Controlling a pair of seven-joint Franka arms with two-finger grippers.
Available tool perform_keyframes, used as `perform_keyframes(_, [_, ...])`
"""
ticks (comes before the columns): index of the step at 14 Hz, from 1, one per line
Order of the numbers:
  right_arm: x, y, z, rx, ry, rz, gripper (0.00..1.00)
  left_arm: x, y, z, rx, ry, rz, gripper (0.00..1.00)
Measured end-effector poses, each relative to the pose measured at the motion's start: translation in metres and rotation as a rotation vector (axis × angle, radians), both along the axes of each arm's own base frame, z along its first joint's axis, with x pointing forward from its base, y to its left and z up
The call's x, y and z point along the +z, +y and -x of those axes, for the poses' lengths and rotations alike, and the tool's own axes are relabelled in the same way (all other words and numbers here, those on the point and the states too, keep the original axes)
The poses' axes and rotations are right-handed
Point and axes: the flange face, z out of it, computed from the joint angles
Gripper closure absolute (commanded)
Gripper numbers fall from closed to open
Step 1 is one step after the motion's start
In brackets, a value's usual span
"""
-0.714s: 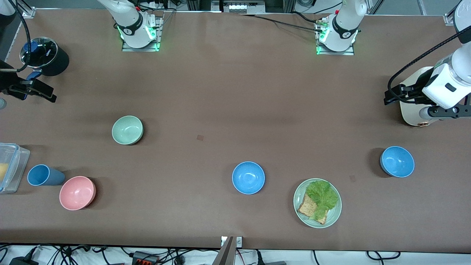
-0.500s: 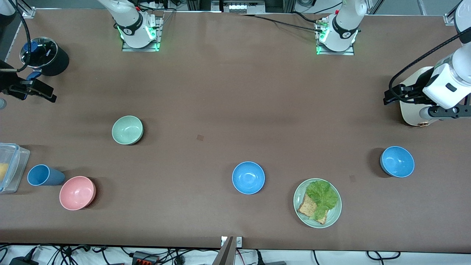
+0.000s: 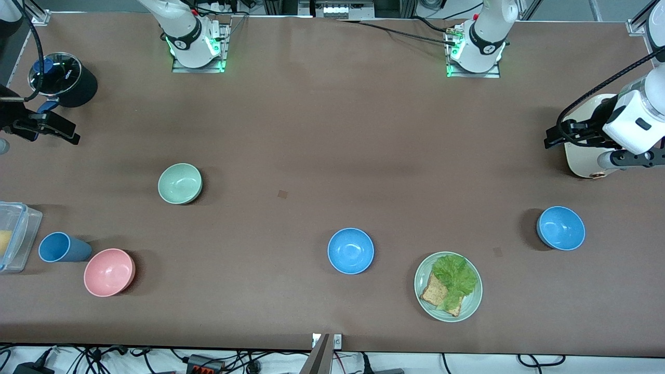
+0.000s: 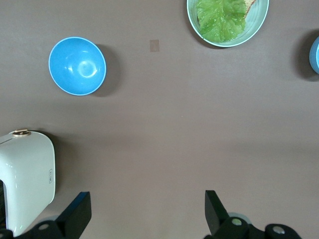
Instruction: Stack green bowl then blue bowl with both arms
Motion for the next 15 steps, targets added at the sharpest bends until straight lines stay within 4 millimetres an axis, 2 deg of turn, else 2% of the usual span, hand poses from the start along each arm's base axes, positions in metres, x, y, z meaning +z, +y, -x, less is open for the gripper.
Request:
perform_keyframes(6, [-0.001,0.003,-0.001,0.013,0.001,0.000,0.00,0.000,0.001,0.000,0.001,-0.001,0.000,0.00])
perform_keyframes(8, [-0.011,0.004,-0.005,0.015,0.003,0.000,0.00,0.000,0.001,0.000,0.001,-0.001,0.000,0.00])
perform_keyframes(10, [-0.040,0.005,-0.017,0.017,0.029,0.000,0.00,0.000,0.001,0.000,0.002,-0.001,0.000,0.00])
perform_keyframes(12, [-0.084,0.009,-0.032,0.029,0.081,-0.002,0.00,-0.001,0.002,-0.001,0.004,0.000,0.000,0.00])
perform_keyframes(15, [-0.153,0.031,-0.051,0.064,0.164,-0.001,0.00,-0.003,0.008,-0.001,0.014,0.003,0.005,0.00])
